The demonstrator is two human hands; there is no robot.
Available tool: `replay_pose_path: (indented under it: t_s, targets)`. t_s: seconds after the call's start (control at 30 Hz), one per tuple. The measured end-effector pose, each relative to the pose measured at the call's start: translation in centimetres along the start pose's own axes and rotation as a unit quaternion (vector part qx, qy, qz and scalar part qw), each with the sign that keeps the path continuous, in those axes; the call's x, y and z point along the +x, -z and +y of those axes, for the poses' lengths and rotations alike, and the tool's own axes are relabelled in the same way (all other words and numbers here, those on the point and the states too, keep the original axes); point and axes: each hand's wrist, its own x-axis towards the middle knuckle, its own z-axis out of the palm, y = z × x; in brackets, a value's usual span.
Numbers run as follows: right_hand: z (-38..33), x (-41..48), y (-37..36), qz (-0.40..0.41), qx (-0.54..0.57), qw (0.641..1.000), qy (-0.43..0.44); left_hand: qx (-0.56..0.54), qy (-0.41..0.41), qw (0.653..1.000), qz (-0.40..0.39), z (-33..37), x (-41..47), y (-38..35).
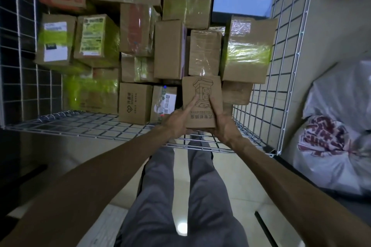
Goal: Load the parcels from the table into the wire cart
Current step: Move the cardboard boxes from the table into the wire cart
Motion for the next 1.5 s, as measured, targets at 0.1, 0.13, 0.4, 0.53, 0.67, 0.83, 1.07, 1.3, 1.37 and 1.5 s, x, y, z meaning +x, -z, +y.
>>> replay_pose_path:
  t_s: [0.1, 0.13, 0.4, 0.53, 0.67, 0.83, 1.07, 1.3, 1.37, 1.5]
  targets:
    - [-0.3, -0.2, 0.3, 0.007, -0.033, 0.999, -0.006, 0.031, -0.026, 0.999, -0.007, -0.6, -0.4, 0.2]
    - [0.0, -0.1, 0.2, 0.018, -0.07, 0.997, -0.004, 0.044, -0.032, 0.999, -0.003, -0.8, -0.6, 0.1]
    - [3.6, -0.2, 0.8, -0.014, -0.187, 0.982, 0.022, 0.056, -0.092, 0.994, 0.003, -1.2, -1.2, -0.1]
    - [2.1, 0.4, 0.4, -0.027, -0.153, 0.988, 0.02, 0.073, -0.091, 0.993, -0.003, -0.9, -1.1, -0.2]
    - [3.6, 0.4, -0.4, -0.071, -0.111, 0.991, 0.006, 0.119, -0.072, 0.99, -0.007, -1.9, -0.5, -0.3]
    - [3.4, 0.8, -0.2, -0.095, -0.058, 0.993, -0.046, 0.062, -0.074, 0.992, -0.079, -2.5, 0.7, 0.8]
    - [3.4, 0.9, -0.8, -0.084, -0.1, 0.99, -0.056, -0.042, -0.01, 0.999, -0.027, -1.7, 2.1, 2.6]
    - [3.4, 1.9, -0.9, -0.09, -0.107, 0.987, -0.074, -0.049, 0.022, 0.998, -0.019, -1.4, 2.8, 2.0]
    - [3.1, 1.5, -1.0, -0.082, -0.088, 0.988, -0.096, -0.058, 0.027, 0.998, -0.016, -1.2, 2.6, 1.9]
    - [2.0, 1.4, -1.0, -0.089, -0.134, 0.979, -0.125, -0.059, 0.034, 0.998, 0.015, -0.7, 1.7, 1.6]
